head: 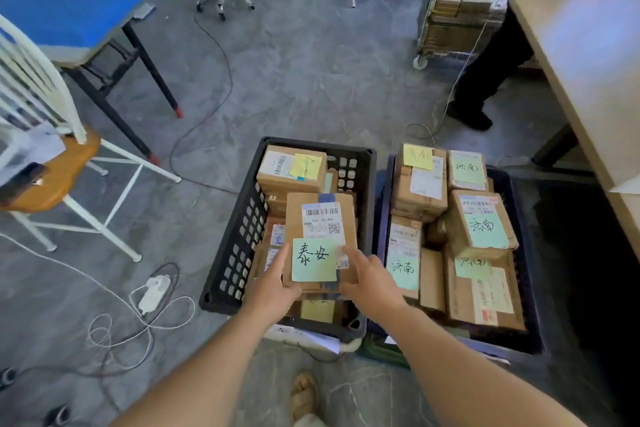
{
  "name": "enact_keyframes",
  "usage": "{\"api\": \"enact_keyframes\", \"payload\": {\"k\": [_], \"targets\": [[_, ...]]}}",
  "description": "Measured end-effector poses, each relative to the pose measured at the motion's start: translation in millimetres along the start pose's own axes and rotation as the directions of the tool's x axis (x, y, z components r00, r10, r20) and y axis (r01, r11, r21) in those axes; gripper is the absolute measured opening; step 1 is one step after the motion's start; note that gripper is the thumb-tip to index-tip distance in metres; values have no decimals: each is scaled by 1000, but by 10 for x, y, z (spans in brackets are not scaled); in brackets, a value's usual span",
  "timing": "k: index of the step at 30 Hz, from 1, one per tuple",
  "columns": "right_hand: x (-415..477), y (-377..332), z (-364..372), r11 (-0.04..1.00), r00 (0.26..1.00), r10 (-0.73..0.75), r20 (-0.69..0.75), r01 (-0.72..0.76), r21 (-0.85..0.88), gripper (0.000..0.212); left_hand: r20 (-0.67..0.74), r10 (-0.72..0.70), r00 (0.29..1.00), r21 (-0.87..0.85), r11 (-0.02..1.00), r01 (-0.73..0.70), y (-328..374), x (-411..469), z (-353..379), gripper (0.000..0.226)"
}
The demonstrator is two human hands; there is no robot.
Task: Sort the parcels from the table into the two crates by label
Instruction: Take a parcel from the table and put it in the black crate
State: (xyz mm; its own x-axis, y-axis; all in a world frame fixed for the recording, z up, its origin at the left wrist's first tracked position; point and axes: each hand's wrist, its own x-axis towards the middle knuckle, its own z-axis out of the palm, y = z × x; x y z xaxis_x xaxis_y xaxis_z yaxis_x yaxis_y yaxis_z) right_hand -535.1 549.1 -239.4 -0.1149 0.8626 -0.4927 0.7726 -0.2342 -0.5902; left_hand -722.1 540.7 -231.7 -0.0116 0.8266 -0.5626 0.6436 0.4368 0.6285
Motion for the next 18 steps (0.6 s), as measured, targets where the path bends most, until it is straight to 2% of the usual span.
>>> {"api": "enact_keyframes", "payload": {"k": [10, 18], "targets": [[844, -240, 909, 996, 994, 30, 103, -38, 75, 63, 70, -111, 991, 31, 994, 109, -866, 867, -409, 82], [1359, -231, 1194, 995, 988, 80, 134, -88, 53, 55, 73, -132, 989, 43, 991, 129, -1089, 1365, -404, 77]]}}
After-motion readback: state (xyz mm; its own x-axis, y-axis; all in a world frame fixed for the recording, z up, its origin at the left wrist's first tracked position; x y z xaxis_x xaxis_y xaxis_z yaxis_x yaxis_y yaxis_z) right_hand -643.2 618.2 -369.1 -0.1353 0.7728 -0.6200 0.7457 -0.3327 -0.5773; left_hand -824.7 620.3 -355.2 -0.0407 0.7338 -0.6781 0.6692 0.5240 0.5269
